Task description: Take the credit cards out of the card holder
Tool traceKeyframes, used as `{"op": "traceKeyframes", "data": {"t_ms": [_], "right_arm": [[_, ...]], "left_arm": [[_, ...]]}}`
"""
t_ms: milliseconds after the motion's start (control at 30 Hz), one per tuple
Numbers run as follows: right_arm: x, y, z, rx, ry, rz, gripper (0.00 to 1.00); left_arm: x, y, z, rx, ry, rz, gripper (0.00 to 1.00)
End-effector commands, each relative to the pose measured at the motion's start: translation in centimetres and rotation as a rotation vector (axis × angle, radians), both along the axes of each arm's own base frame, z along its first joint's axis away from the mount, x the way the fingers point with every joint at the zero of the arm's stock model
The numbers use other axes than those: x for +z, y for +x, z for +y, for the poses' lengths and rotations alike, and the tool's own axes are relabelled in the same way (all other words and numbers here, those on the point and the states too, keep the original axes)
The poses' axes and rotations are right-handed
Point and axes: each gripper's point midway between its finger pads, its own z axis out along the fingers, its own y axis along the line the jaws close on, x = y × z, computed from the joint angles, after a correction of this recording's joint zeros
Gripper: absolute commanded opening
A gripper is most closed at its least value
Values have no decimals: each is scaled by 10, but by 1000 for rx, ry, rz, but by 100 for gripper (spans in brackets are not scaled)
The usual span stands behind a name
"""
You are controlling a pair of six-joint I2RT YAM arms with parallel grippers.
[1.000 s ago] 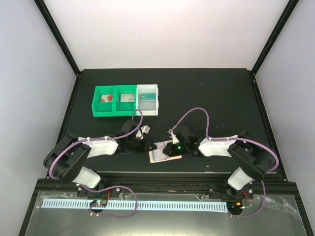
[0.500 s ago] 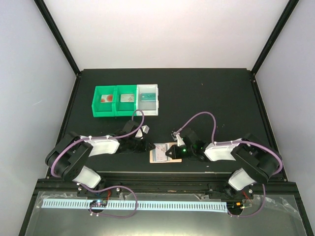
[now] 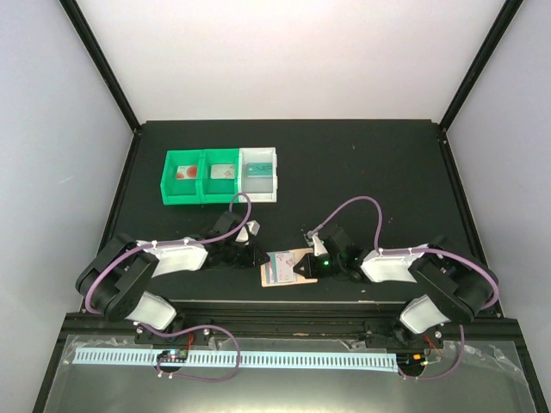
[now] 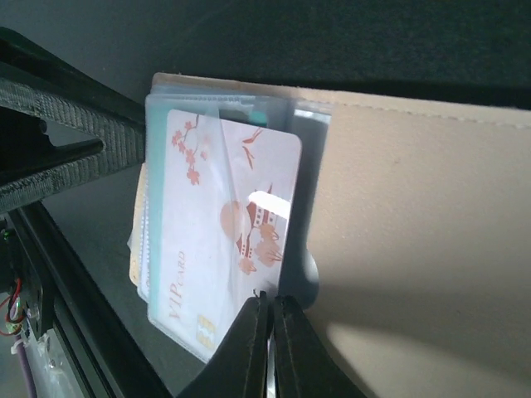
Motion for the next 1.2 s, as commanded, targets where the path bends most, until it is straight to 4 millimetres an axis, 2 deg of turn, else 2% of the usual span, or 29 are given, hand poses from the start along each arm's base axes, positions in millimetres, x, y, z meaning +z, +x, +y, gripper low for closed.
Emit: {"op": "traceKeyframes", "data": {"t_ms": [0,300,400,533,767,933,1167], "right_arm": [[-4,-6,-1,29,23,27,3],[-2,3,-9,-12,48,38,3],[1,1,-5,-4,84,50,9],[4,2,-2,-2,108,45,15],[-2,2,-1,0,105,53,16],[-7,2,1,4,100,71,15],[-10,3,-7,-17,69,61,3]], "left_arm": [[-12,-7,6,-22,43,15,19],[7,7,-7,-46,6,-31,19],[10,11,-5,-38,28,-38,20],[28,8,-13,-36,-57,-61,24],[38,0,-27,-69,-135,-53,26],[25,-1,-29,-76,-125,-19,25],[-7,-4,-18,-59,-32,23,23]]}}
